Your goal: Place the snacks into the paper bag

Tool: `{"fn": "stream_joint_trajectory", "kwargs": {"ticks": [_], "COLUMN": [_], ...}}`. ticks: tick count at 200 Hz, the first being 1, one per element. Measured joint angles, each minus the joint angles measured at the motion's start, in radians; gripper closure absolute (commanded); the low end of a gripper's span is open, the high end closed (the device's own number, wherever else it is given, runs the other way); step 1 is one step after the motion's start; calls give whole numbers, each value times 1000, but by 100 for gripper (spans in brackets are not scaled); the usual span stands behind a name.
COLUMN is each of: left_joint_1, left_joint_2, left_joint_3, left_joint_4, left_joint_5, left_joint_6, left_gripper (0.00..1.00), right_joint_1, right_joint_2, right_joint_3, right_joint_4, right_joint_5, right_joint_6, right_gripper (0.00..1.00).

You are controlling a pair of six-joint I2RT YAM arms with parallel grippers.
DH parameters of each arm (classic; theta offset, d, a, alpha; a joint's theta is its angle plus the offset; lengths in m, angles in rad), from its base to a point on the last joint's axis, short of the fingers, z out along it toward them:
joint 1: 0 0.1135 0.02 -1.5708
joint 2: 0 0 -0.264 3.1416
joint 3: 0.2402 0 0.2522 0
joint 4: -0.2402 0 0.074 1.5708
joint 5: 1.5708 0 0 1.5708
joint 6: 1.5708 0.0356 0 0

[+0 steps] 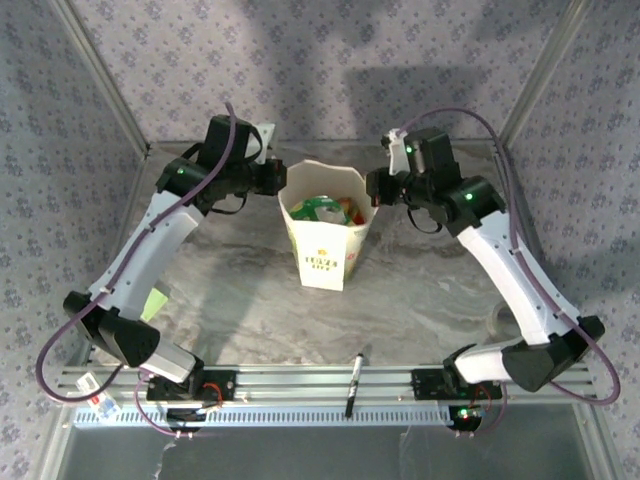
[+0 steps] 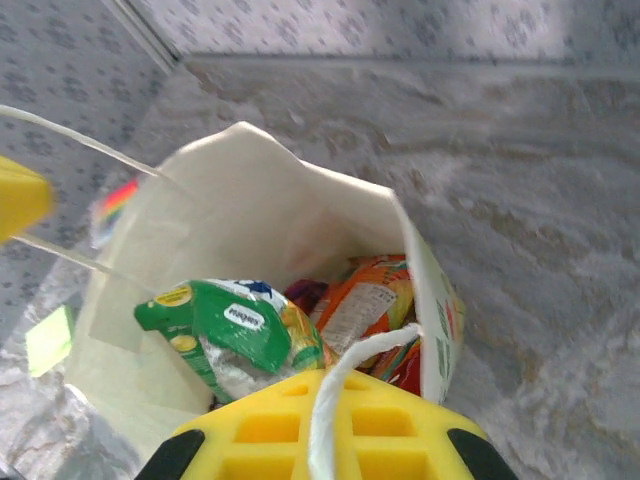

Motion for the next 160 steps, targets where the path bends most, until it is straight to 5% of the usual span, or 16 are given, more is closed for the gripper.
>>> {"fn": "stream_joint_trajectory", "kwargs": {"ticks": [90,160], "left_joint_1": [-2,-2], "left_joint_2": [80,406], "left_joint_3": [54,517], "left_joint_4": [13,-131], "left_joint_5": [10,-25], "left_joint_6": [20,99], "left_gripper": [96,96], "right_joint_1": [2,219], "right_joint_2": [14,-66], "right_joint_3": [-59,-41], "right_joint_4": [45,33], "right_joint_5": [29,66], "right_joint_6": [31,81], "right_gripper": [100,100]}}
